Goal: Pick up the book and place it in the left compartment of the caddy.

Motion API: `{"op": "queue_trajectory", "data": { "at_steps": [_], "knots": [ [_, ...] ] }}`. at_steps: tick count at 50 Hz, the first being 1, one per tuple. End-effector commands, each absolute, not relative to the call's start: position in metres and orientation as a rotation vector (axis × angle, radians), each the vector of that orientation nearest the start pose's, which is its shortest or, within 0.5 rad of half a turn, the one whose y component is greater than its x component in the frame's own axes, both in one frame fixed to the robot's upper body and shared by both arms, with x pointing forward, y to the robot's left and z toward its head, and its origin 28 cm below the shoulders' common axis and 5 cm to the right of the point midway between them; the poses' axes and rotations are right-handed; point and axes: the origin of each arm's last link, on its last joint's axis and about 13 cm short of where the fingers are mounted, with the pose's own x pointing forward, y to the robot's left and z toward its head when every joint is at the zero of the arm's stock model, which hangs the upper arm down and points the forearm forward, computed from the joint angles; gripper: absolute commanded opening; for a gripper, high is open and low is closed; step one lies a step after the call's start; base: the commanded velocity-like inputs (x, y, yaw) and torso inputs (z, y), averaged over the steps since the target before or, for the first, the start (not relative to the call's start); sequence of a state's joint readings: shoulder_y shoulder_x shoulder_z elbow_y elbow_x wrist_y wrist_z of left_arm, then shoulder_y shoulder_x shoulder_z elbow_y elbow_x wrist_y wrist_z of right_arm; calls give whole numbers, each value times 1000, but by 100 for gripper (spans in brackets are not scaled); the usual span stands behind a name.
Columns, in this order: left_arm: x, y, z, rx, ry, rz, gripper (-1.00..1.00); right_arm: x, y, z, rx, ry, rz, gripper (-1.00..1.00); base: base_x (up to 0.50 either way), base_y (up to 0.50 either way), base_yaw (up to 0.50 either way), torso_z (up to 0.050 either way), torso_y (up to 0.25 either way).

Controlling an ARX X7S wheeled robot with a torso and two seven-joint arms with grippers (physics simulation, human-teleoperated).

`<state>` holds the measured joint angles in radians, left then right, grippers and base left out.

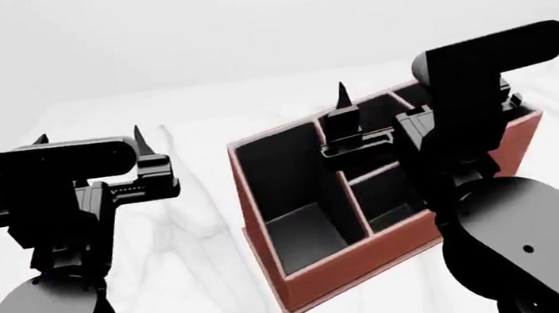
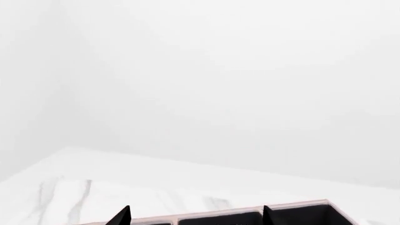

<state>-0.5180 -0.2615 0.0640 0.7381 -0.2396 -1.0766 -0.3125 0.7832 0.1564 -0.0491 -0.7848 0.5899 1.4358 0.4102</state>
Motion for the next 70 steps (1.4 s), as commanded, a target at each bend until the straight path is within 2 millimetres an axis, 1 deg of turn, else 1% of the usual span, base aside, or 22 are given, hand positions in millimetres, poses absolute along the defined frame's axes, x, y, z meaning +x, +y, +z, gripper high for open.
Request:
{"op": "queue_trajectory", "data": {
  "at_steps": [1, 9, 11, 13, 14, 16, 17, 18, 19, 21, 22, 25, 27, 28, 39, 47, 51, 56, 63, 67, 69, 70],
  "knots": [
    [239, 226, 202, 140, -168, 138, 100, 239, -82, 244, -93, -85, 90, 100, 0, 0, 0, 0, 0],
    [239, 226, 200, 141, -163, 137, 100, 238, -82, 249, -131, -57, 87, 100, 0, 0, 0, 0, 0],
    [239, 226, 200, 142, -161, 136, 100, 239, -83, 254, -171, -50, 21, 100, 0, 0, 0, 0, 0],
    [239, 227, 200, 142, -161, 136, 100, 238, -85, 261, -167, -48, 14, 100, 0, 0, 0, 0, 0],
    [239, 227, 200, 143, -159, 136, 100, 243, -95, 271, -110, -19, -57, 100, 0, 0, 0, 0, 0],
    [239, 227, 199, 142, -159, 135, 100, 239, -97, 284, -183, -2, -114, 100, 0, 0, 0, 0, 0],
    [239, 227, 198, 139, -159, 134, 100, 243, -100, 295, -200, 36, -156, 100, 0, 0, 0, 0, 0],
    [239, 227, 198, 139, -159, 134, 100, 237, -99, 299, -187, 50, -175, 100, 0, 0, 0, 0, 0],
    [240, 226, 198, 138, -159, 133, 100, 229, -98, 301, -180, 78, -138, 100, 0, 0, 0, 0, 0],
    [240, 226, 198, 137, -159, 130, 100, 210, -101, 311, -170, 167, 41, 100, 0, 0, 0, 0, 0],
    [239, 226, 198, 140, -159, 130, 100, 201, -111, 318, -163, 253, 37, 100, 0, 0, 0, 0, 0],
    [239, 227, 199, 139, -160, 135, 100, 189, -111, 323, -167, 345, 57, 100, 0, 0, 0, 0, 0],
    [239, 227, 199, 138, -159, 135, 100, 184, -113, 323, -134, 387, 57, 100, 0, 0, 0, 0, 0],
    [239, 228, 196, 136, -155, 142, 100, 172, -120, 303, -133, 482, 53, 100, 0, 0, 0, 0, 0],
    [239, 229, 195, 136, -155, 145, 100, 171, -118, 302, -133, 503, 59, 100, 0, 0, 0, 0, 0],
    [239, 229, 196, 143, -154, 146, 100, 164, -120, 313, -145, 561, 41, 100, 0, 0, 0, 0, 0],
    [239, 229, 198, 142, -158, 146, 100, 153, -121, 315, -165, 595, 21, 100, 0, 0, 0, 0, 0],
    [241, 228, 197, 139, -155, 143, 100, 137, -121, 309, -175, 642, 12, 100, 0, 0, 0, 0, 0],
    [241, 229, 196, 140, -150, 146, 100, 122, -124, 309, -153, 676, -46, 100, 0, 0, 0, 0, 0],
    [242, 229, 194, 140, -147, 145, 100, 108, -123, 309, -159, 690, -49, 100, 0, 0, 0, 0, 0],
    [242, 228, 194, 138, -149, 144, 100, 104, -122, 305, -162, 720, -49, 100, 0, 0, 0, 0, 0],
    [242, 228, 194, 137, -150, 143, 100, 102, -122, 295, -161, 773, -59, 100, 0, 0, 0, 0, 0]
  ]
}}
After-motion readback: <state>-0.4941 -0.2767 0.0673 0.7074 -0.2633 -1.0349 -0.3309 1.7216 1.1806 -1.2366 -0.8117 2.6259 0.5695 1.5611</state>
